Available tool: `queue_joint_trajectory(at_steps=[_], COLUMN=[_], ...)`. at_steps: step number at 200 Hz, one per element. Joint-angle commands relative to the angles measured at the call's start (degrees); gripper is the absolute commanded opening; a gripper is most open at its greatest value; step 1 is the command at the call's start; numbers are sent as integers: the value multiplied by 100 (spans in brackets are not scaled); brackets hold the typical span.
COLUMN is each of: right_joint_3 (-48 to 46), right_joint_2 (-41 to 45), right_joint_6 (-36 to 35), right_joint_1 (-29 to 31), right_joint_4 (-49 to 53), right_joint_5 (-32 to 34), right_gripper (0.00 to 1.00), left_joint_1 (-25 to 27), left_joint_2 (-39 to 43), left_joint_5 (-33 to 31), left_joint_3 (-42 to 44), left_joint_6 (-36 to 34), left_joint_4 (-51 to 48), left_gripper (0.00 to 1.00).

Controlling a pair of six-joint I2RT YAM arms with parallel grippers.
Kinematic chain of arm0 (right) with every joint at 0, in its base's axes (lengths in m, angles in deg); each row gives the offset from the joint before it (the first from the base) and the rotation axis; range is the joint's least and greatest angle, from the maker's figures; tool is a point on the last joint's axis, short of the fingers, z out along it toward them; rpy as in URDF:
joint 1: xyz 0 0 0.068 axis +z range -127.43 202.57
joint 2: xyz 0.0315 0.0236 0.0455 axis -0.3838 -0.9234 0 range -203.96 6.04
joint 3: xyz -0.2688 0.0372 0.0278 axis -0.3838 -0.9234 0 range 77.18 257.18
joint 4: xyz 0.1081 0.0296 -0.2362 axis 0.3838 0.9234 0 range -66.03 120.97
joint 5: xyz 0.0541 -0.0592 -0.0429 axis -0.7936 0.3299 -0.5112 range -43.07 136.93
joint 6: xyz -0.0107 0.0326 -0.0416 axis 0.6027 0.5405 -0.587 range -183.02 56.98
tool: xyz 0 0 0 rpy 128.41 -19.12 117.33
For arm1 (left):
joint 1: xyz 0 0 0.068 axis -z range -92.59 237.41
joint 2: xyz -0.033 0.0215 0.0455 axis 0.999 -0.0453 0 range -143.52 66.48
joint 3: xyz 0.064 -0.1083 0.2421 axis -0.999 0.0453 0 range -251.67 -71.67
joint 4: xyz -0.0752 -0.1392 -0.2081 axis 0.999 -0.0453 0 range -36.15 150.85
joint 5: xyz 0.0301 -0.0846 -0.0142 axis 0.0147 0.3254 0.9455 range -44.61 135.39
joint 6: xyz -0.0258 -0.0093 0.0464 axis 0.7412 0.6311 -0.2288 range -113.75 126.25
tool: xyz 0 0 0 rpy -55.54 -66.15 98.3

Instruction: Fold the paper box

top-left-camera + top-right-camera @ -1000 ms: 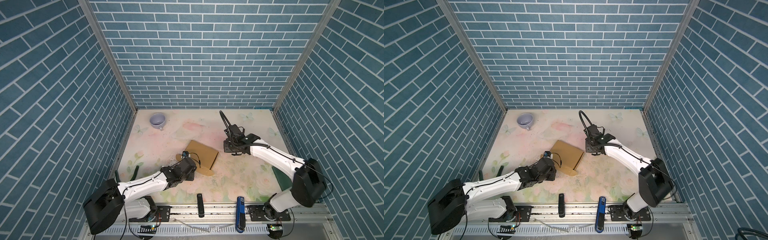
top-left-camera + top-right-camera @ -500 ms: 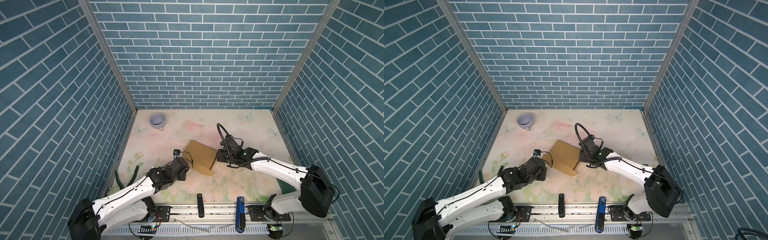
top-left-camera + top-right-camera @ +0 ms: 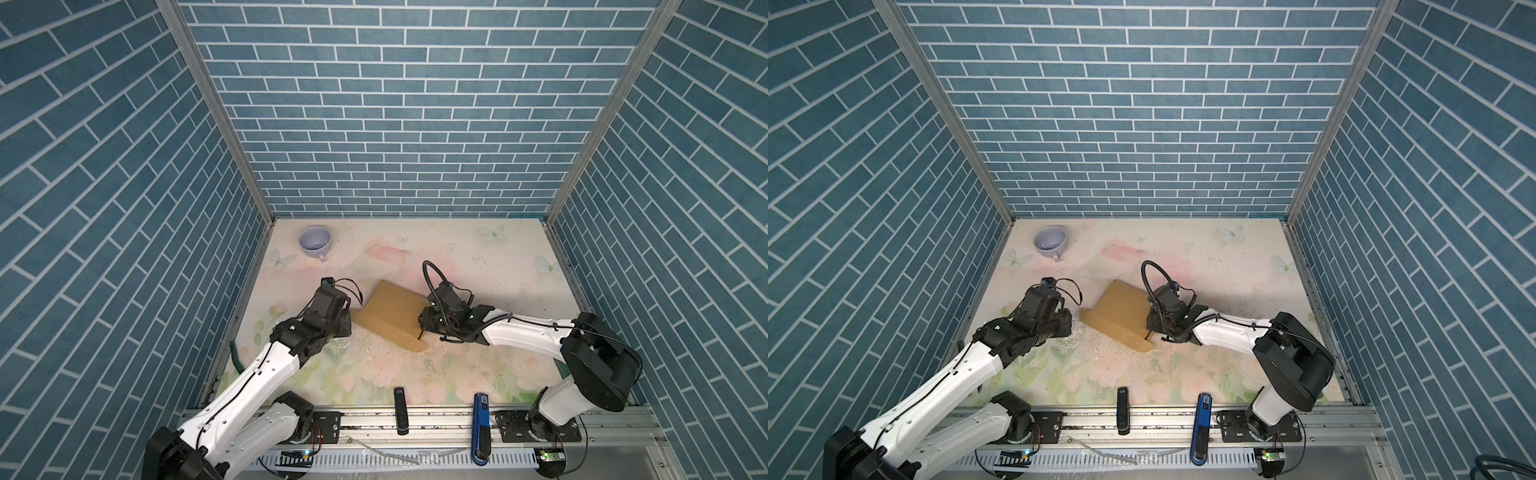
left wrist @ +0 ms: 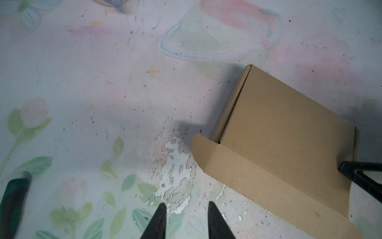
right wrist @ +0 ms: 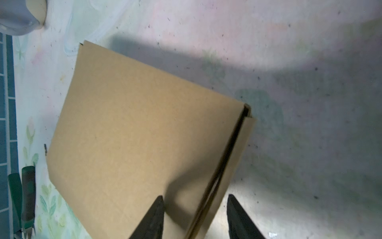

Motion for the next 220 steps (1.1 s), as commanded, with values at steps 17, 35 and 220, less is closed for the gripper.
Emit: queue_joint_trajectory(at_steps=[17, 35, 220], right_joint_3=[-319, -398, 39], right_joint_2=[133, 140, 46], right_joint_6=[432, 476, -1375], right_joint_1=[187, 213, -1103], right_joint_4=[-112, -230, 639], right_joint_5=[120, 91, -1109], right_gripper=[50, 50, 26], left_joint_1=[-403, -589, -930], left_joint_2=[-565, -760, -2251], left_joint_5=[519, 800, 2718], left_joint_3=[-350, -370, -278], left_joint_6=[-489, -495, -621], left_joint_4=[464, 700, 1649], left_gripper=[38, 39, 59])
